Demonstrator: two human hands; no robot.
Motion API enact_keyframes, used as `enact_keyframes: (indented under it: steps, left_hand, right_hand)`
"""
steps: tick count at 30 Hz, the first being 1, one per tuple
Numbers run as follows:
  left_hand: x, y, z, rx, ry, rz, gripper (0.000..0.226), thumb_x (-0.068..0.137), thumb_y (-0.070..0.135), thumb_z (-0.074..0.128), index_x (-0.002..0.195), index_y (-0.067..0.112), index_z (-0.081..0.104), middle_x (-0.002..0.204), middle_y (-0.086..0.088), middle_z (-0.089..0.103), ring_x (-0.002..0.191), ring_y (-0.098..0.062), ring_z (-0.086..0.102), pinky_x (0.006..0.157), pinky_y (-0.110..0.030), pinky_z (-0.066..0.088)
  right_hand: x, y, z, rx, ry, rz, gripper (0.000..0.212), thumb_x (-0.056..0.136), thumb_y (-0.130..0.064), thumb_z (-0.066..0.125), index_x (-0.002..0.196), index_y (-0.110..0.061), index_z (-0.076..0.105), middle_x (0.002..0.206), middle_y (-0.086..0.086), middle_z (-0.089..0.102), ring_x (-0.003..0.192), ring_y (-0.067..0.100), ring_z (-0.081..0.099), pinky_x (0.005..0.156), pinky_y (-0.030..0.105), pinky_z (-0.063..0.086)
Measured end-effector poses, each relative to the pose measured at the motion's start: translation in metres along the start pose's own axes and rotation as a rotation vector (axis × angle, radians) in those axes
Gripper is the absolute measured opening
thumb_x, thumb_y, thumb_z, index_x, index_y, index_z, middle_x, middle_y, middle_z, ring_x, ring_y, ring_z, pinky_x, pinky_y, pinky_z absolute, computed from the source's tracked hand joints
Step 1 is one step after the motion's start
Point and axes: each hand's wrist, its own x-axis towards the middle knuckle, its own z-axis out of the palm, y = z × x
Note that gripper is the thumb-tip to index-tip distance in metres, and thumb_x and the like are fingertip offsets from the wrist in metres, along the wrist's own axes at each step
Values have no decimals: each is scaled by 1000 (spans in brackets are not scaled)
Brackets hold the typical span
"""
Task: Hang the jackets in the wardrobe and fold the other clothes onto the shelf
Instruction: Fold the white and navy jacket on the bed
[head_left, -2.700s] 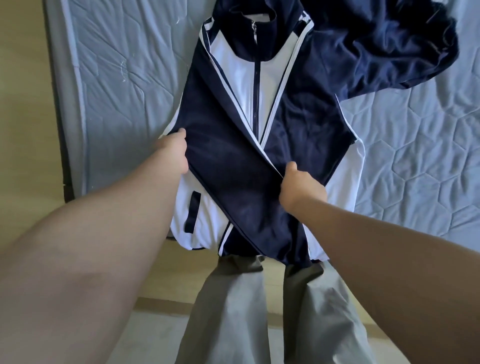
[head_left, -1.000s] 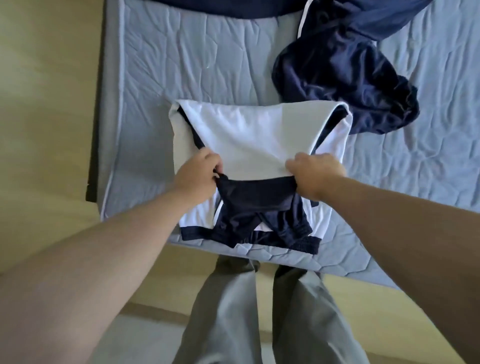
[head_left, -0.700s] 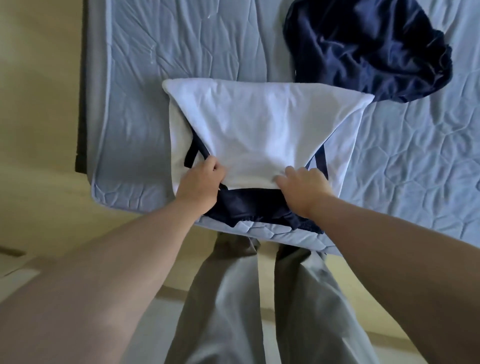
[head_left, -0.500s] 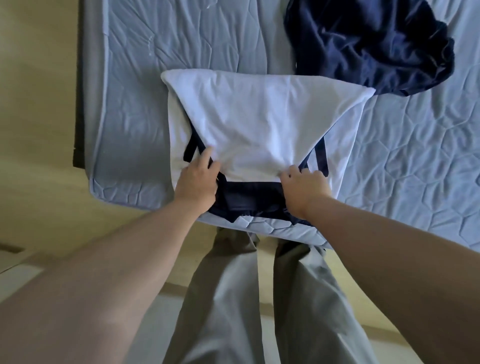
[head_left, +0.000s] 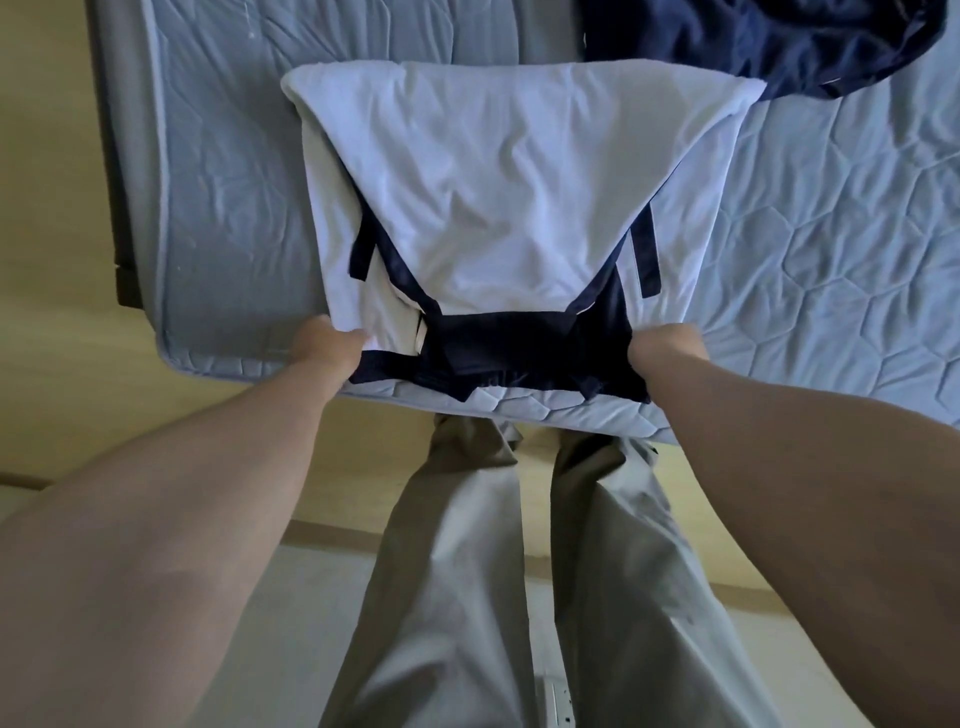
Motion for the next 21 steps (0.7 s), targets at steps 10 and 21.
enact_keyframes:
  steps: [10,21]
  left_hand:
    - [-11,26,-2,140,158,-111,51,87,16,67,133,6,47,128,-13,58,104,-37,62,68,-39,50]
    - [-3,194,-47,438,602,845,46,85,25,55,130,16,51,141,-7,48,124,-33,48,99,-46,34]
  right_hand:
    - [-1,-2,3,85,262,86,63,86,-11,63,143,-8,36,146,17,41,131,34,48,108,44,42]
    - [-7,-115,-61,-227,808,-917,32,84,-23,50,116,-15,52,122,12,51,112,35,49,94,47,34]
